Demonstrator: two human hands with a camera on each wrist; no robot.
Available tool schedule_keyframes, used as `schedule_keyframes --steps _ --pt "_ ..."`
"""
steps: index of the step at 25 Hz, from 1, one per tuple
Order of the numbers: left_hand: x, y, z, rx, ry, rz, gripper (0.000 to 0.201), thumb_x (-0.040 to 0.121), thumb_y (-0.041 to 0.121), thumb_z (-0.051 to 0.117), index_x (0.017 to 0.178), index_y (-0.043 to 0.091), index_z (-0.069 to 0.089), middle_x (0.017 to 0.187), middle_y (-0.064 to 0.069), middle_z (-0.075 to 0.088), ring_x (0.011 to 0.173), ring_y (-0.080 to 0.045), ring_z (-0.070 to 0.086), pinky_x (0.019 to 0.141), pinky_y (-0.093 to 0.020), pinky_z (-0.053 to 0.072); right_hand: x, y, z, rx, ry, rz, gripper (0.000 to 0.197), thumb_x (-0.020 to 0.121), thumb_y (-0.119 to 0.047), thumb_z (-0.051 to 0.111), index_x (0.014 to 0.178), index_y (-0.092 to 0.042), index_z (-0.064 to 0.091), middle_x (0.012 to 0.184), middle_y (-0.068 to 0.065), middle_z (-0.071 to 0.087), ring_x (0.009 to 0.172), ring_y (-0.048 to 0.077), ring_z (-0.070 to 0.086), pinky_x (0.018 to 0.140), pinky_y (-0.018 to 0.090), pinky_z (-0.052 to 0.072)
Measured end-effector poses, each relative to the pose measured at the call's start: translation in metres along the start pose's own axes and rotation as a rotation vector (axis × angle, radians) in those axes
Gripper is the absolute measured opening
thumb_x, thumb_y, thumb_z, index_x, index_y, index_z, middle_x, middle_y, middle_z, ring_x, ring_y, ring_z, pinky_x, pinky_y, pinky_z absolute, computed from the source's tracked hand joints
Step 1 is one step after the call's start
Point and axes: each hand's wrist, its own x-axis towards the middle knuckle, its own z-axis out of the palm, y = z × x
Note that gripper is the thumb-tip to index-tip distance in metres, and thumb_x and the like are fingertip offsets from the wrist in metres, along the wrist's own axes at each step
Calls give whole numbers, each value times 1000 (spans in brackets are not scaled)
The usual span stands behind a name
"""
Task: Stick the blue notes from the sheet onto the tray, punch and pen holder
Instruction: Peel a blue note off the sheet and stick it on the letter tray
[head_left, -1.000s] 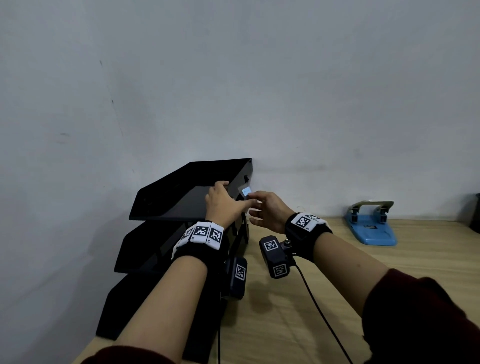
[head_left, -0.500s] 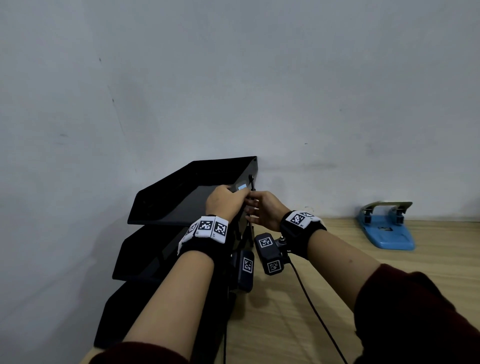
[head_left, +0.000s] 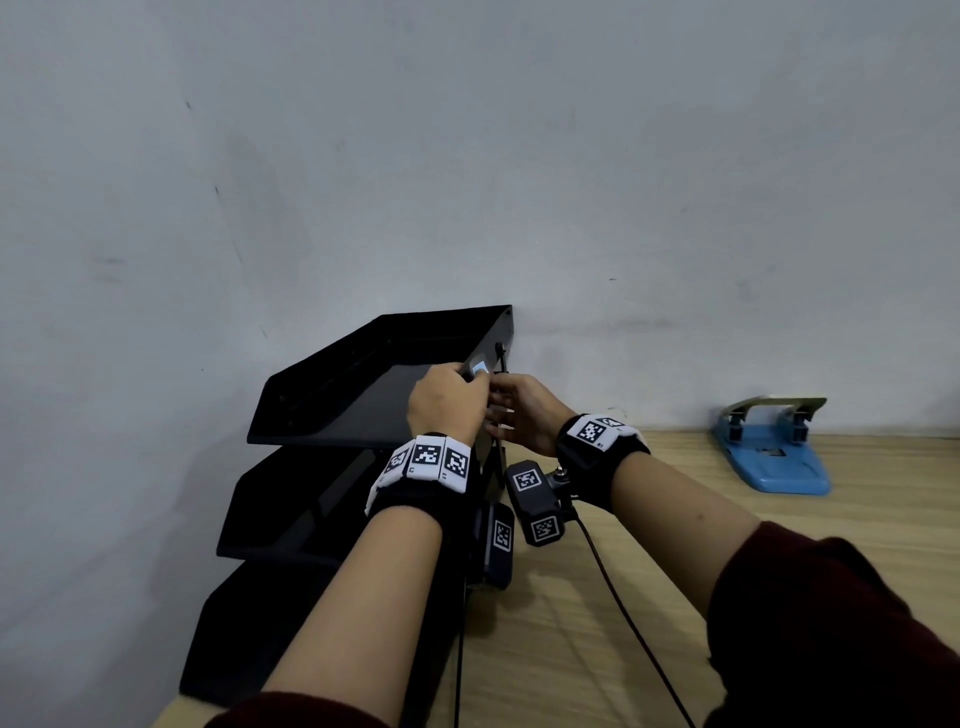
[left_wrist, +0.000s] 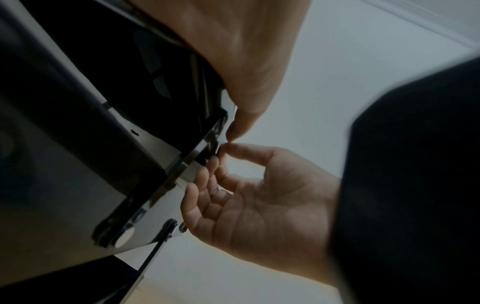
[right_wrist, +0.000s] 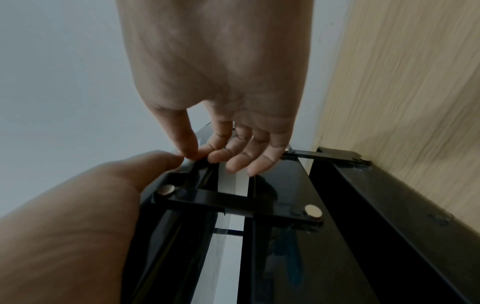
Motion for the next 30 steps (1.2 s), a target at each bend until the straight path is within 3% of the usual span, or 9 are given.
schedule_keyframes --steps 4,7,13,16,19,22,26,28,30 --pt "2 -1 3 33 22 -3 36 90 41 49 96 14 73 96 -13 74 97 -34 66 70 -28 39 2 0 2 9 -7 8 27 90 -31 52 65 -22 50 44 -12 51 56 9 45 61 23 44" --pt "2 -1 4 30 24 -4 36 91 38 49 97 10 72 98 -15 73 99 -34 65 71 -28 38 5 1 1 39 -4 24 24 88 -32 56 67 -21 53 65 -8 50 59 11 47 62 24 47" --pt "2 -2 4 -3 -5 -3 36 91 38 49 91 10 71 93 -14 73 95 -35 66 70 -29 40 9 5 -5 100 15 87 12 89 -26 58 89 -14 56 88 -2 56 73 14 57 65 26 51" --pt "2 -2 4 -7 -18 -3 37 90 40 50 87 9 70 90 -15 73 92 -36 66 68 -30 43 12 1 -8 35 115 -21 16 89 -12 53 105 -10 53 93 6 57 68 16 56 61 27 50" --pt "3 -2 4 -5 -31 -1 31 87 36 54 87 10 71 90 -16 73 90 -37 66 69 -32 47 15 -11 -14 -370 185 -306 29 83 -8 61 109 -14 50 93 7 53 73 16 53 62 29 45" --pt "4 -3 3 -10 -49 -3 26 85 30 56 89 9 71 90 -15 73 89 -35 67 67 -31 46 23 -29 -28 -1002 138 -596 59 66 -21 75 119 -26 50 117 5 52 108 22 51 87 38 50" --pt "5 -5 4 -37 -63 -14 27 81 30 58 95 11 71 91 -13 73 88 -33 67 66 -29 46 20 -62 -33 -1401 40 -660 80 56 -30 85 127 -36 48 132 0 50 120 24 45 98 43 43" --pt "5 -6 5 -48 -65 -17 28 81 32 58 95 12 71 91 -11 72 87 -32 67 64 -28 44 14 -75 -24 -1502 9 -673 75 58 -29 85 125 -34 53 131 1 51 117 23 45 98 40 42" --pt "5 -6 4 -65 -75 -18 31 82 37 59 94 12 71 87 -10 70 86 -32 66 64 -28 41 14 -81 -11 -1620 -43 -667 57 64 -25 82 117 -30 62 127 2 54 114 23 46 95 38 43"
